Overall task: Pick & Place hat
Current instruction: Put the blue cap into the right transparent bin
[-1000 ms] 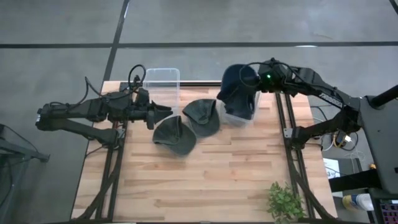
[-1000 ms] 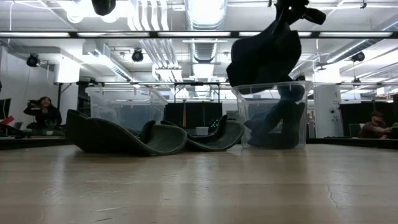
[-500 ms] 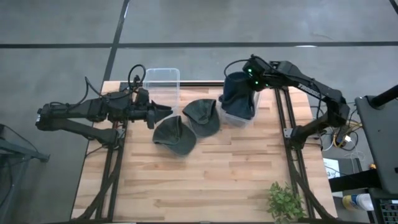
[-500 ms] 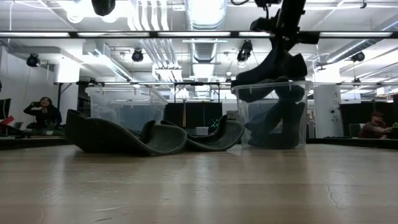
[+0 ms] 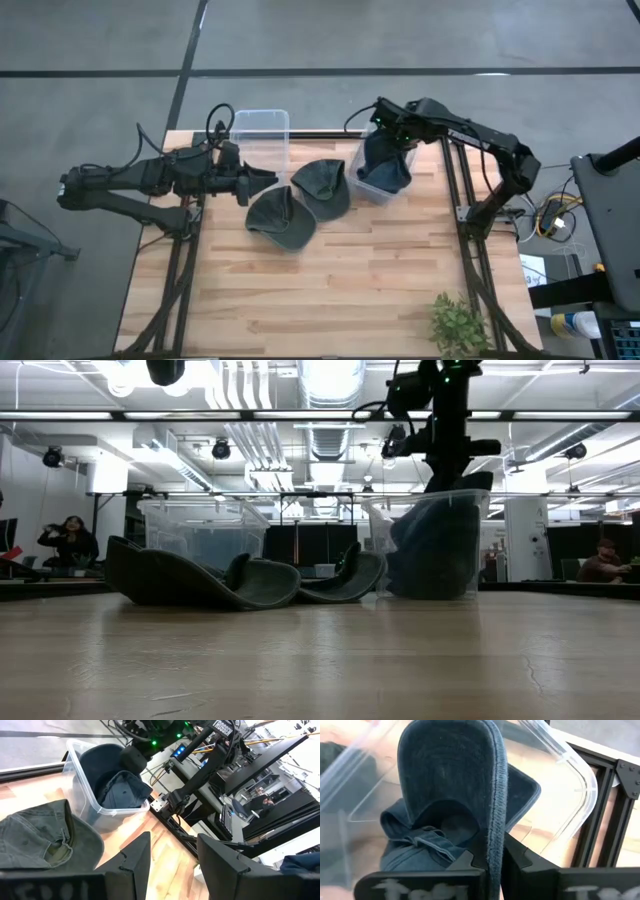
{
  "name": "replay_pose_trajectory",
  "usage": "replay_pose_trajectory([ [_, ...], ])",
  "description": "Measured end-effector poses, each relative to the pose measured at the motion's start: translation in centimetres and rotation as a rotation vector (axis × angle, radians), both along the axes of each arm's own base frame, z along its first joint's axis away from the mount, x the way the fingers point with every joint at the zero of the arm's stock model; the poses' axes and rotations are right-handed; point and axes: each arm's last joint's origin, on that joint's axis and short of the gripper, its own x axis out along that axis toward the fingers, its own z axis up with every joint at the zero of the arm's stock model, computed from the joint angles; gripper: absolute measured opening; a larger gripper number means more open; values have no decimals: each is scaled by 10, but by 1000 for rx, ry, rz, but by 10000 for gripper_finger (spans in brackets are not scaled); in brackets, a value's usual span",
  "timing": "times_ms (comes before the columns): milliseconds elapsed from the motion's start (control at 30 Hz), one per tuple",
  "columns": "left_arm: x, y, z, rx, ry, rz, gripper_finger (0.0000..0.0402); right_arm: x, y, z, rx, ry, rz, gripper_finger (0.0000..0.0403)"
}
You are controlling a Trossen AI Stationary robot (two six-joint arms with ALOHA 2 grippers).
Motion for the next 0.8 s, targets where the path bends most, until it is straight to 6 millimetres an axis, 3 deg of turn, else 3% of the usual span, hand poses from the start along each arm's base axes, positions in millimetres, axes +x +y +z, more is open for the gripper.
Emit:
replay_pose_trajectory([
  [300, 0, 0, 0, -13, -2, 3, 153, 0, -1, -1, -26, 29, 14, 27],
  [800, 1, 0, -10, -9, 72, 2, 153, -23, 18, 37, -97, -104, 44, 212],
])
